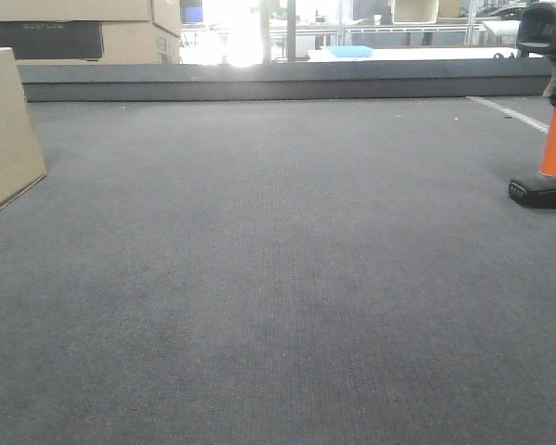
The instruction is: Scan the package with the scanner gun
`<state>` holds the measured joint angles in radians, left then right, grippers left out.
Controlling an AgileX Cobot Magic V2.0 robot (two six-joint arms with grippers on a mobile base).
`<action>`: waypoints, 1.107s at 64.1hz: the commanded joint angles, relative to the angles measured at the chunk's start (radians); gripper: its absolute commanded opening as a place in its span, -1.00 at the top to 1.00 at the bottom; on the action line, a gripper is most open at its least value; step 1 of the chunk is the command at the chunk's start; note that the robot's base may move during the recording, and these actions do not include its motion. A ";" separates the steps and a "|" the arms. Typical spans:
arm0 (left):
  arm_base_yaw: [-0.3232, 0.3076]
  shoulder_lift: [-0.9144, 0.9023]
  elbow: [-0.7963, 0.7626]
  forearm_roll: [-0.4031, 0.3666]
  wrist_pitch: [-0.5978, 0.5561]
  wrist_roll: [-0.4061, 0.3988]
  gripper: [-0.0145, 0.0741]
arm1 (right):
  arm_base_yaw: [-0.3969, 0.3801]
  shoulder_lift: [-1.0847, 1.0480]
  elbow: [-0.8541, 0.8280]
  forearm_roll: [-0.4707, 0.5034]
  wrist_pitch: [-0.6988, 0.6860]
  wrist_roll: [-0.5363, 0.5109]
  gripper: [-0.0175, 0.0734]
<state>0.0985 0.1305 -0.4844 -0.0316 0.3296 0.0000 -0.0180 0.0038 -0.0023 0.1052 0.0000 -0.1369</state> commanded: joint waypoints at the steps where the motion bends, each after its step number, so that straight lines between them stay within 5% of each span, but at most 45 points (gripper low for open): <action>1: -0.001 -0.005 0.001 -0.007 -0.014 0.000 0.92 | 0.000 -0.004 0.002 0.003 -0.015 -0.001 0.98; 50: -0.001 -0.009 0.074 -0.018 -0.091 0.000 0.92 | 0.000 -0.004 0.002 0.003 -0.015 -0.001 0.98; 71: -0.139 -0.067 0.379 0.042 -0.310 0.000 0.92 | 0.000 -0.004 0.002 0.003 -0.015 -0.001 0.98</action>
<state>-0.0208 0.0883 -0.1572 -0.0073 0.1090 0.0000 -0.0180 0.0038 -0.0023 0.1052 0.0000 -0.1369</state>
